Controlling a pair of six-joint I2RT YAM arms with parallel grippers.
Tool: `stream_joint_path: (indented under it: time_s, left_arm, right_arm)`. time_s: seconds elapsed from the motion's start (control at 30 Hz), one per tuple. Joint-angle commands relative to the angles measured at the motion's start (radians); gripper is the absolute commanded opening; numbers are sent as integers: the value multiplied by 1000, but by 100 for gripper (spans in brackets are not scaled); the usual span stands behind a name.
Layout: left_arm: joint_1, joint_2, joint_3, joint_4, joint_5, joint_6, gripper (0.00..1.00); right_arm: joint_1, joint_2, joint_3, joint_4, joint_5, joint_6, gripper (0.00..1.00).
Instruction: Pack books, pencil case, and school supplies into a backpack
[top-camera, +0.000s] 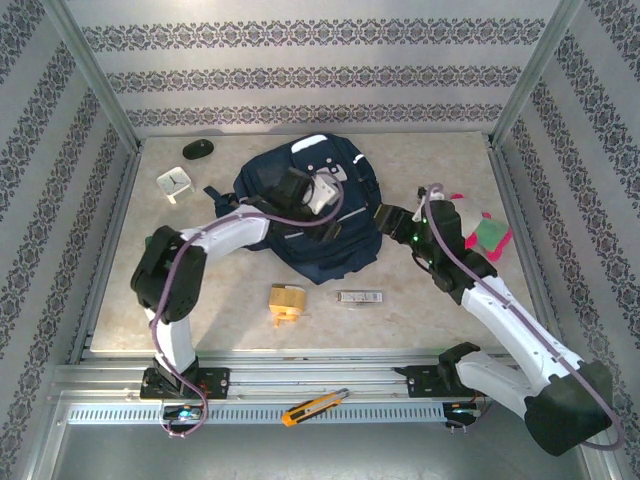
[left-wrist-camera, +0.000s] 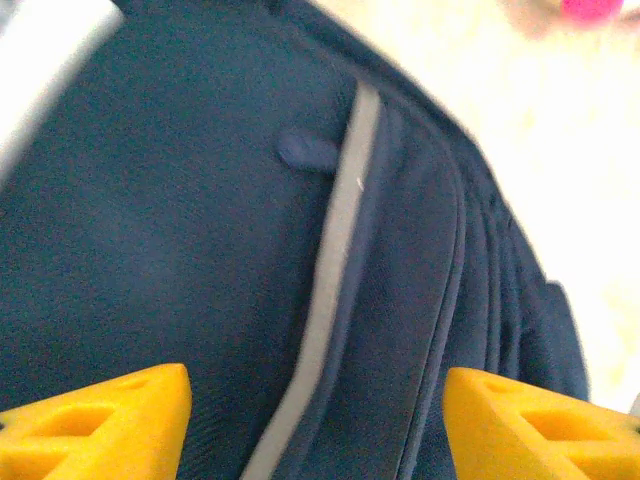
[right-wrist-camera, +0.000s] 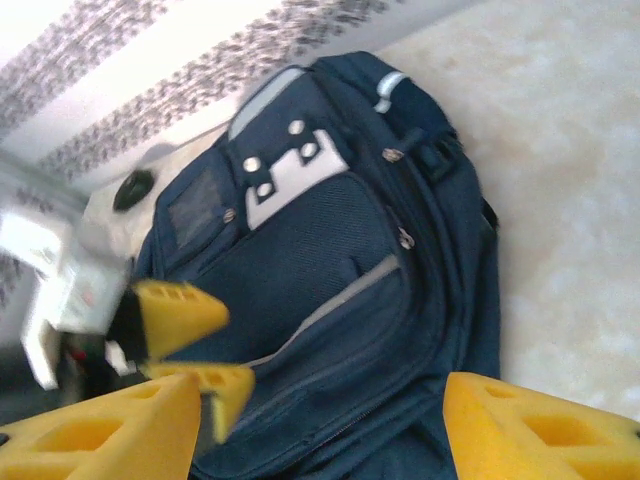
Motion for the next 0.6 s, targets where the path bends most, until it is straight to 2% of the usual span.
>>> stream_joint_path:
  time_s: [0.0, 0.1, 0.23, 0.37, 0.57]
  left_arm:
    - [101, -130, 32, -48, 58, -167, 69]
    - [187, -202, -27, -52, 83, -276, 70]
    - [269, -303, -160, -56, 70, -310, 70]
    - [333, -408, -319, -47, 70, -364, 71]
    - [391, -558, -503, -49, 21, -413, 71]
  right_arm:
    - [52, 45, 91, -42, -131, -398, 65]
    - [119, 113, 155, -129, -212, -677, 68]
    - [177, 235, 243, -257, -323, -966, 68]
    - [254, 386, 310, -374, -317, -1218, 69]
    - [284, 616, 393, -398, -310, -1311, 71]
